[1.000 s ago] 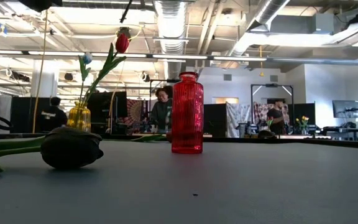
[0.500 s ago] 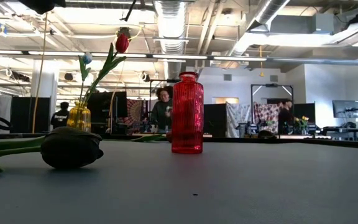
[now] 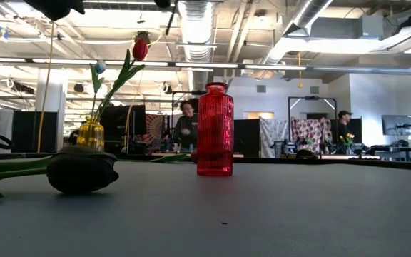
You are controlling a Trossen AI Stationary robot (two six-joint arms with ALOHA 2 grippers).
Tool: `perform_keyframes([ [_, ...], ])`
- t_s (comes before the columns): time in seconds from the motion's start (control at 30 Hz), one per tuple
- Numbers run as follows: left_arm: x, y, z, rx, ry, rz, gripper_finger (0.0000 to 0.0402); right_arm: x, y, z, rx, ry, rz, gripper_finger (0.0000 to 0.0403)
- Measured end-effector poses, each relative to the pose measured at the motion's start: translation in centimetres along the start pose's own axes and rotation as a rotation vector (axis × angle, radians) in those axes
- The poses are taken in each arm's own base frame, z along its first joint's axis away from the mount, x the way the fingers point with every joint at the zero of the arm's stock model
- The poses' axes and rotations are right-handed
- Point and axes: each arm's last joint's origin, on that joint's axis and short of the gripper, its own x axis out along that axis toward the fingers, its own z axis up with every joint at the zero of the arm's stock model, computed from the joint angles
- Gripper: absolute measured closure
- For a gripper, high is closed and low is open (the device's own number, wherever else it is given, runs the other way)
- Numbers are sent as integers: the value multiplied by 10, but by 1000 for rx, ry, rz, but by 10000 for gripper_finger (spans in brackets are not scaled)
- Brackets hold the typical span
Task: Sort flowers into vase by color
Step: Put the top black tulip into the red vase
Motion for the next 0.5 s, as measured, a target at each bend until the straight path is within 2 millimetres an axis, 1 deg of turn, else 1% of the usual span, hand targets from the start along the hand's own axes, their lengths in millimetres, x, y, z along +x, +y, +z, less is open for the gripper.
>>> perform_keyframes([
  [0.1,5,-1,-5,0,1,-2,401,0,-2,-1,1,7,-3,271],
  [0.3,7,-1,-5,9,-12,-6,401,0,-1,-2,0,19,-2,325],
  [0.5,7,-1,-4,10,-17,-5,401,0,-1,-2,0,21,-2,359],
])
